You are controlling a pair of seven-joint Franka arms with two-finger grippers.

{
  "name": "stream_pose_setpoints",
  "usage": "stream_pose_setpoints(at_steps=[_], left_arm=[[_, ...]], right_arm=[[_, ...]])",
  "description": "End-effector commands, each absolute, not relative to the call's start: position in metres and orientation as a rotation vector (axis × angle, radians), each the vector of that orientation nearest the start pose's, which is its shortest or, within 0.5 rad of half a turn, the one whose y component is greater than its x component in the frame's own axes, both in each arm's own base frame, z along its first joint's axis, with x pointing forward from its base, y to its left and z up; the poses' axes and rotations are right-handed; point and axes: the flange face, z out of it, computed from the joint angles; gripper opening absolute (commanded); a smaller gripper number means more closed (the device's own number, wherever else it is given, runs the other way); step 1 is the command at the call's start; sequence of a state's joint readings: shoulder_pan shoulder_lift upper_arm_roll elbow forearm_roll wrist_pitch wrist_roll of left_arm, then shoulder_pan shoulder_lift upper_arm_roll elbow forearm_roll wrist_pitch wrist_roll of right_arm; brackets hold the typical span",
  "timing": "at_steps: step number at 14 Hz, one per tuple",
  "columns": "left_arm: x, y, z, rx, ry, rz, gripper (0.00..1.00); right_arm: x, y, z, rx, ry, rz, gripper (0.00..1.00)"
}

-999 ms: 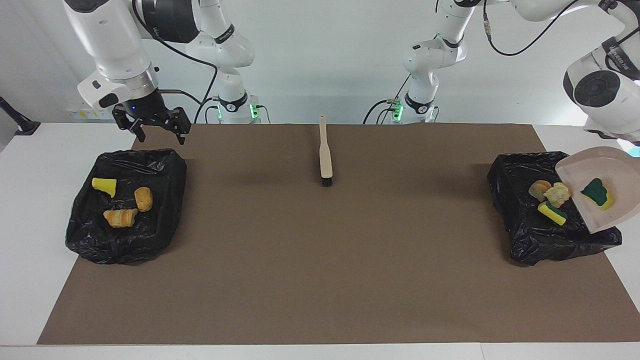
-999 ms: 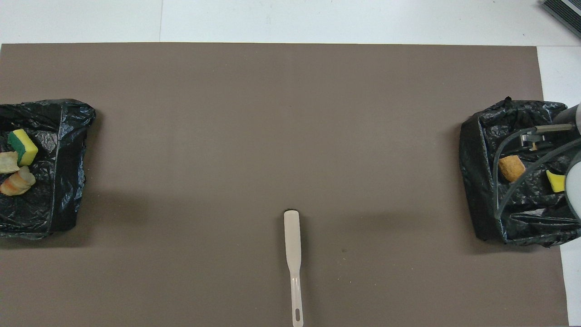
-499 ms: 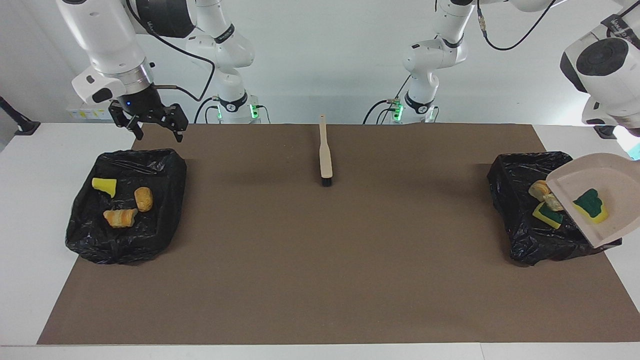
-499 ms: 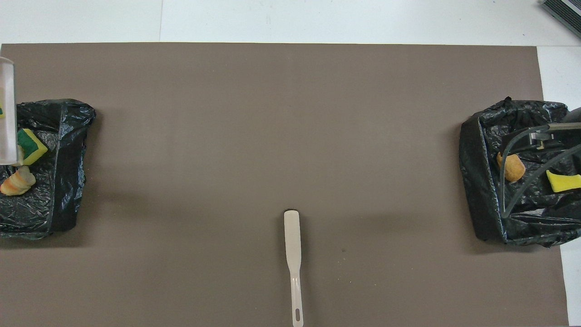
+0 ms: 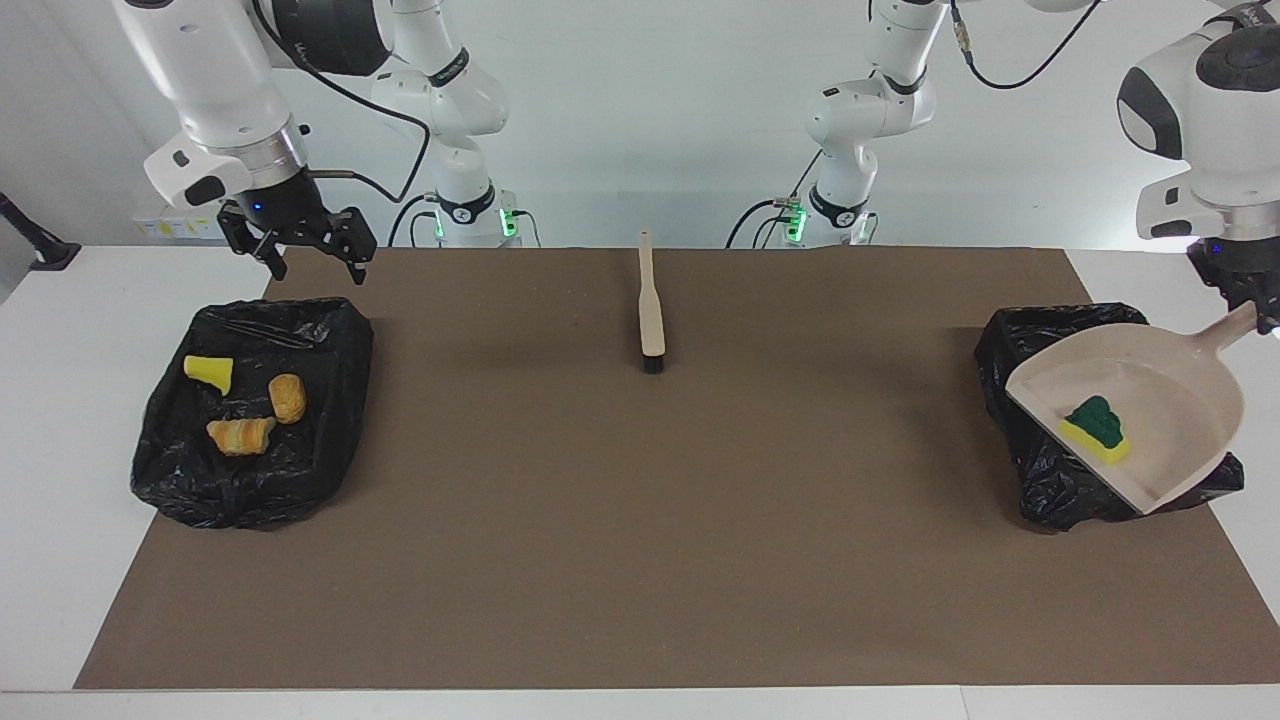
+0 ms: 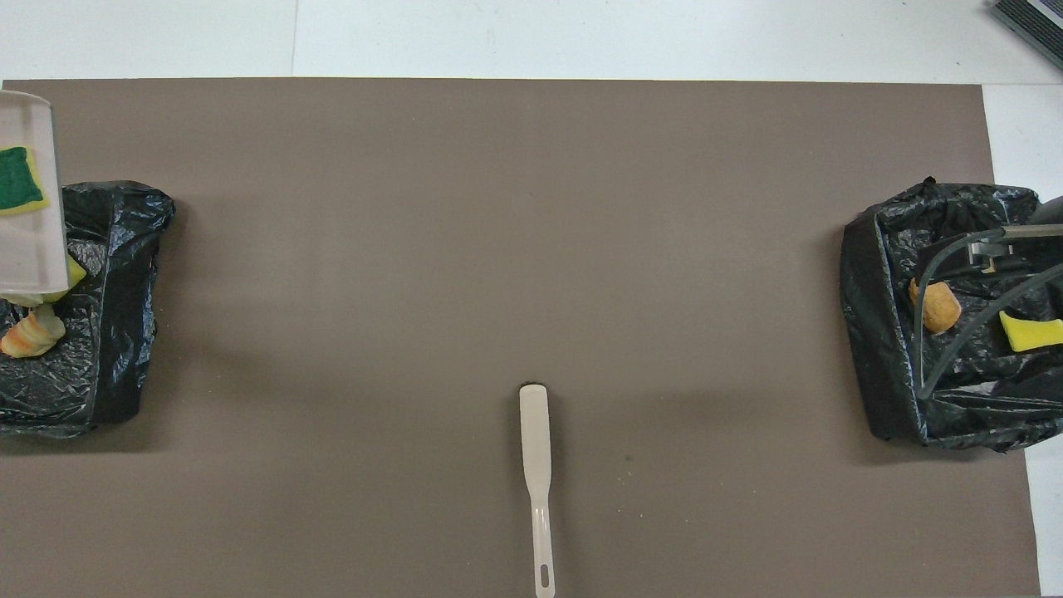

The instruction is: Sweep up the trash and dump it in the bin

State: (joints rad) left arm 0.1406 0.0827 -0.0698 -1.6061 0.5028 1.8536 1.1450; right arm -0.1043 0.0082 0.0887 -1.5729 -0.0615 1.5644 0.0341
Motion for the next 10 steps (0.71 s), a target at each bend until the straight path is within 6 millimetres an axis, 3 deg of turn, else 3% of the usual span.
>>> stream_pose_setpoints(at_steps=[1, 3, 7, 10], left_arm=[[0.578, 0.027, 0.590, -2.314, 1.398, 0.164, 0.00], [0.569, -0.024, 0.573, -2.440, 1.338, 0.136, 0.00], [0.548, -0.153, 0.525, -2.664, 1.104, 0.082, 0.00], [0.535, -0.222, 0.496, -2.805, 0.944, 0.037, 0.00]], right_arm=[[0.553, -0.026, 0.621, -3.188, 0.125, 0.017, 1.00], [0.553, -0.023, 0.622, -3.184, 0.115, 0.012, 1.00], [0.553, -0.025, 0.624, -3.181, 0.120, 0.007, 1.00], [0.552, -0.031, 0.624, -3.180, 0.137, 0.017, 1.00]])
